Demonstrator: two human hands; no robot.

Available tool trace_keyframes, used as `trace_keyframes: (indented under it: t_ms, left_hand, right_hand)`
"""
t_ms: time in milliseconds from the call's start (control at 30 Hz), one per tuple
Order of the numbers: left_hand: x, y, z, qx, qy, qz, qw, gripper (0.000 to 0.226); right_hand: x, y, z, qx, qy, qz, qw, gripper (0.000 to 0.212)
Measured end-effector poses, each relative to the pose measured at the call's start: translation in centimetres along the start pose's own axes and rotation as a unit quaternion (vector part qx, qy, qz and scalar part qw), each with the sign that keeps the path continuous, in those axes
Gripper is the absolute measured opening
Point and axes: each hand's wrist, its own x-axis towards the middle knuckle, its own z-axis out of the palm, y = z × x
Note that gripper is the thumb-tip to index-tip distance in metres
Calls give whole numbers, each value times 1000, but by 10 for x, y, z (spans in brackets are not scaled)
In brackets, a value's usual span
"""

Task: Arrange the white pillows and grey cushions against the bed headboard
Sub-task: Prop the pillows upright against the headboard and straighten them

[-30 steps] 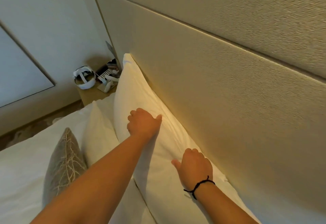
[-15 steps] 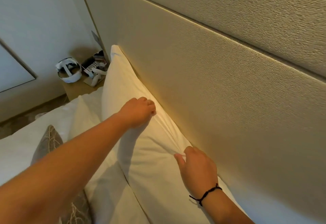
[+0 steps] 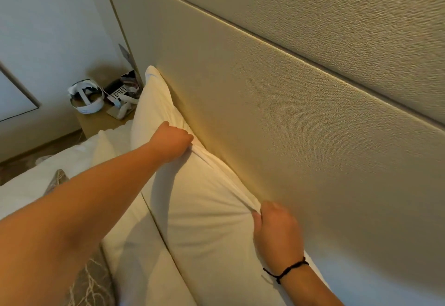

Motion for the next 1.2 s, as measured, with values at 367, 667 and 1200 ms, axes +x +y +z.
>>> trace_keyframes:
  t_ms: [367,667,1200]
  left_hand:
    - [-17,-35,17,-150,89,-110,978,18]
    - [-9,10,18,-219,120,-128,960,25]
    - [12,-80,49,-196,-7,-173,965,44]
  right_hand:
    - [23,-27,-27,-68,47,-88,993,49]
    - [33,-24,-23,-15,-68,-49,996,30]
    - [241,-179,60,374,-271,64,884,28]
